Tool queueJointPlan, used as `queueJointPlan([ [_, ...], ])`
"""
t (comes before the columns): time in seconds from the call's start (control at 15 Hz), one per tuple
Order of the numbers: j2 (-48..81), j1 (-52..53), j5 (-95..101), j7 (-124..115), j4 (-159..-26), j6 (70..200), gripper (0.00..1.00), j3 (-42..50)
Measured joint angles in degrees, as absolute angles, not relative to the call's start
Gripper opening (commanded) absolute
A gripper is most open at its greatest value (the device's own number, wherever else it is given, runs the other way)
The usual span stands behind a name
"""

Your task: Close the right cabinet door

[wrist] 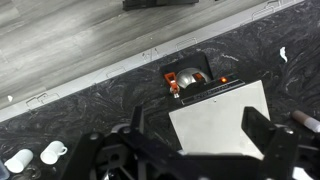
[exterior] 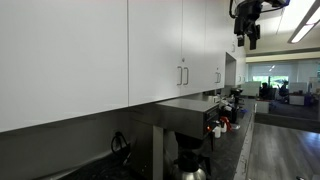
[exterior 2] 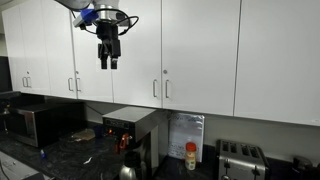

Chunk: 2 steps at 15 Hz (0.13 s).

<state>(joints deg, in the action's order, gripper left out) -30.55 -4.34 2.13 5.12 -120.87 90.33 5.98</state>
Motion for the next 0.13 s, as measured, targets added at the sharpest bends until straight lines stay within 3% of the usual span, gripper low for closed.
queueJointPlan([
  [0.13, -30.4, -4.3, 2.1, 5.2, -120.9, 90.3, 1.00, 6.0],
])
